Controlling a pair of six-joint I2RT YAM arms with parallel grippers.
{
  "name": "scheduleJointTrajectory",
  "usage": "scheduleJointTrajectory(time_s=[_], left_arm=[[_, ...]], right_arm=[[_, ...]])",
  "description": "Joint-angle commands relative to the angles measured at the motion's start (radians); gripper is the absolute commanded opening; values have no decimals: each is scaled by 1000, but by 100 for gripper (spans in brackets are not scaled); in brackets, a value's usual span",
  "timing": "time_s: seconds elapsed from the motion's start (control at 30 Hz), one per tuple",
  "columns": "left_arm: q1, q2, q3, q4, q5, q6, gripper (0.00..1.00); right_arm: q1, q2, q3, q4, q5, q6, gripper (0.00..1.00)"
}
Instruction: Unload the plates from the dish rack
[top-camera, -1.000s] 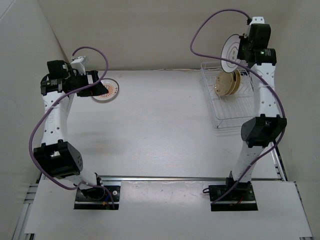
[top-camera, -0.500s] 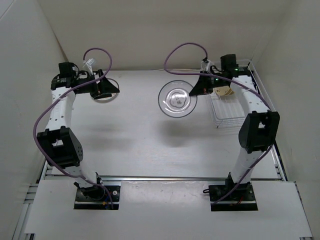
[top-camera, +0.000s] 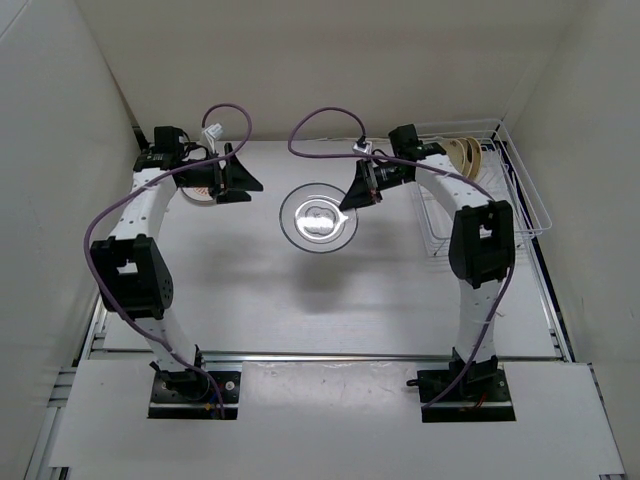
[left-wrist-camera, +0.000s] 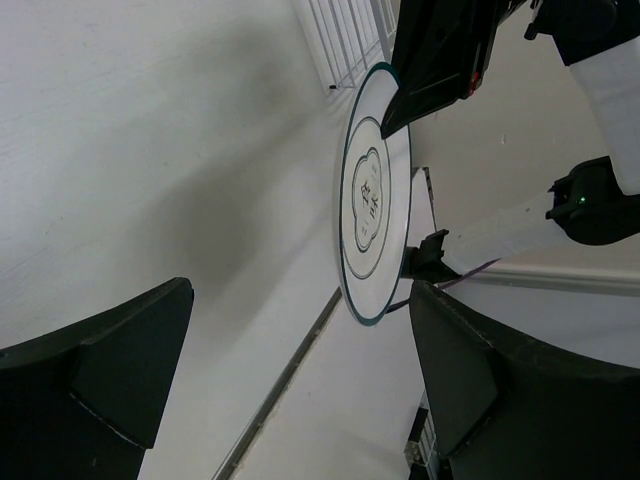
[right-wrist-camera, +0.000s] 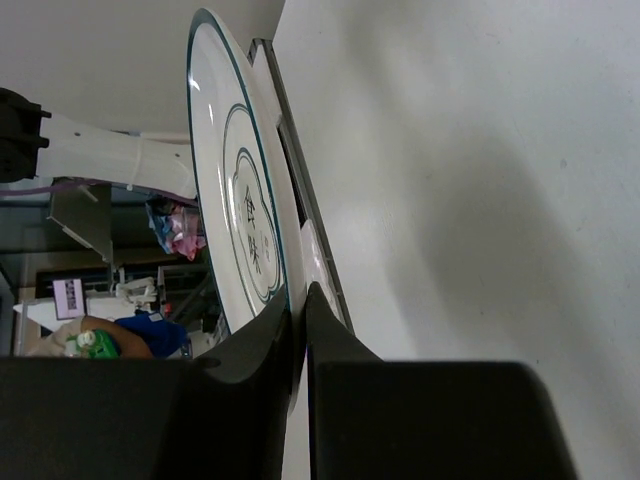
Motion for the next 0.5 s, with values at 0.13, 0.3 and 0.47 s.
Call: scheduleJointTrajectory(time_s=[0.13, 0.3, 0.47], left_arm=[[-14, 8, 10, 34, 44, -1, 100], [-69, 37, 29, 34, 25, -1, 100], [-103, 64, 47, 34, 25, -1, 100]], right_arm=[[26, 65, 116, 97, -113, 98, 0], [35, 105, 164, 158, -88, 159, 0], [46, 136, 211, 193, -42, 218, 0]])
